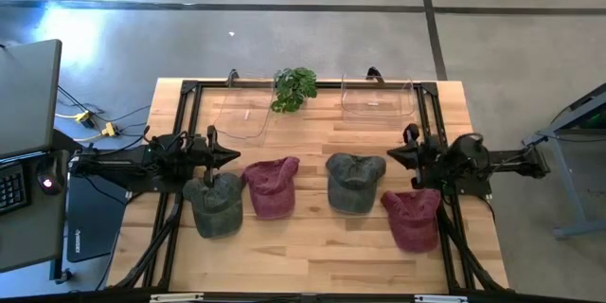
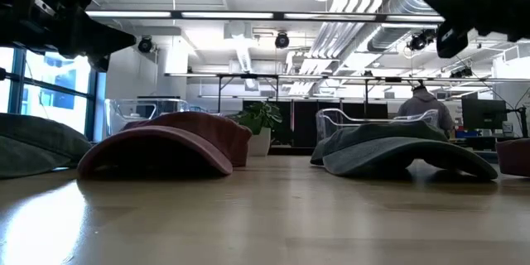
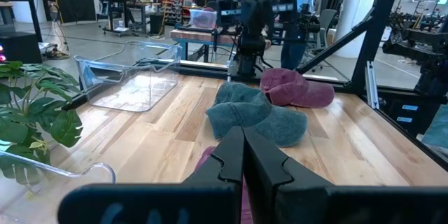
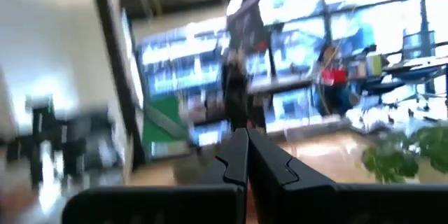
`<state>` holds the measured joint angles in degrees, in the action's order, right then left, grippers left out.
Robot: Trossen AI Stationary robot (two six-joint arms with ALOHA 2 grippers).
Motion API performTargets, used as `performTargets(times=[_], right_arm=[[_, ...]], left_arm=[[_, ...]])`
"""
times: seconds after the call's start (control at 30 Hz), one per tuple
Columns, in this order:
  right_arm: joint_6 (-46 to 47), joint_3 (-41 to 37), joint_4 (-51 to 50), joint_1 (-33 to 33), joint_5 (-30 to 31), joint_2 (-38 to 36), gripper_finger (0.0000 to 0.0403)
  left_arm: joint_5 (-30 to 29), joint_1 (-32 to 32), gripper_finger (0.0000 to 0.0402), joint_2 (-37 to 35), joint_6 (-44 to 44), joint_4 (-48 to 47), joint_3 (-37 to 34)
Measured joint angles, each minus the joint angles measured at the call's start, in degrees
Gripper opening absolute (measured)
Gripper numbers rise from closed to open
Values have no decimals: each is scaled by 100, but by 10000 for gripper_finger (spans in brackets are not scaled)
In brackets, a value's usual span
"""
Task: Pick & Place hat
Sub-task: Put the right black cap into the right transparent bin
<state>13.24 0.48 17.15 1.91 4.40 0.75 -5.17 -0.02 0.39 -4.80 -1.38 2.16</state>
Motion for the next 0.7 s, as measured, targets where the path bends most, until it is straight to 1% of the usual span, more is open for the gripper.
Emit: performTargets(times=[0.07,0.1,0.17,0.3,0.4,0.47,0.53,0.63,0.7], right_arm=[[231,1,247,-2,-238,92,1],[341,0,346,1,-465,207,1],[628,3,576,4,-648,564,1],[1028,191,477,2,-547,1715,7],[1299,652,310,-42,-495,2718,26],[1485,1090,-168,-127,-544,3372,44],[1609,1613,-852,-273,-806,3964,68],[1794,2506,-2156,-602,-1327,4809,107],[1827,3071,-3088,-853,-1550,5338,134]], left_arm=[[0,1,0,-1,0,1,2],[0,-1,0,-1,0,-1,2],[0,-1,0,-1,0,-1,0],[0,1,0,-1,0,-1,1],[1,0,0,-1,0,0,0],[0,0,0,-1,0,-1,1],[0,1,0,0,0,0,1],[0,-1,0,-1,0,1,0],[0,1,0,-1,0,0,2]])
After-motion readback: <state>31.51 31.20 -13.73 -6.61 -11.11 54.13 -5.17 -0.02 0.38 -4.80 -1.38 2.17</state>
